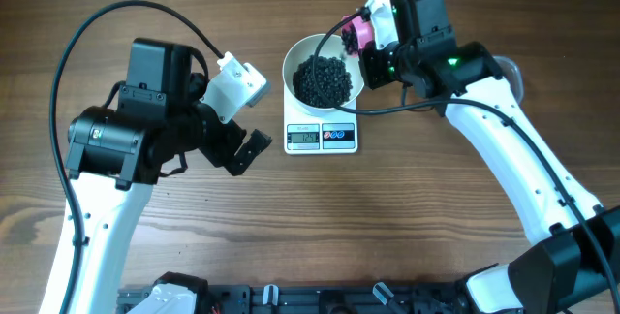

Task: Scoop item into bowl and weigh 150g on scale
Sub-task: 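Carry the scoop over the white bowl and pour the beans, then move the empty scoop back over the bean tub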

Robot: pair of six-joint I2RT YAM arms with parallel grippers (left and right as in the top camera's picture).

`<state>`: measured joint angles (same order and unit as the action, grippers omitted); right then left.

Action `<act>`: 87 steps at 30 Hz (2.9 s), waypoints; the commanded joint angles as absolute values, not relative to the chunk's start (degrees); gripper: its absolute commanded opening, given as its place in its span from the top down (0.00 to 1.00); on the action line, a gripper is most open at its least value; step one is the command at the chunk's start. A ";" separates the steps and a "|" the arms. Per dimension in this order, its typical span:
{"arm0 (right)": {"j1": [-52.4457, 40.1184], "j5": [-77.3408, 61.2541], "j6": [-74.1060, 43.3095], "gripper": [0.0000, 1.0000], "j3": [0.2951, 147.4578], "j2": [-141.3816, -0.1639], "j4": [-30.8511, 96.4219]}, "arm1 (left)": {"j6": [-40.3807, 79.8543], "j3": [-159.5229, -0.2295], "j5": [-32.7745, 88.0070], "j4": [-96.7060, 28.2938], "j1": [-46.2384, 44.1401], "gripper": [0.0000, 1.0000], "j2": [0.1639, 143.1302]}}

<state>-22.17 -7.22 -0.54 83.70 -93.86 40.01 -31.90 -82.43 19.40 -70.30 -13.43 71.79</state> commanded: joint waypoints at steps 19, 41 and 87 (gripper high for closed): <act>-24.58 -5.19 -3.64 0.96 84.29 -93.45 41.91 | -32.77 -83.26 19.49 -70.26 -13.10 0.00 71.96; -27.20 -4.38 -3.22 0.96 84.29 -95.79 44.95 | -32.77 -83.26 19.46 -70.26 -13.10 0.00 71.96; -0.16 10.70 -3.16 0.96 84.29 -86.83 63.51 | -32.80 -83.26 19.49 -70.26 -13.10 0.00 71.96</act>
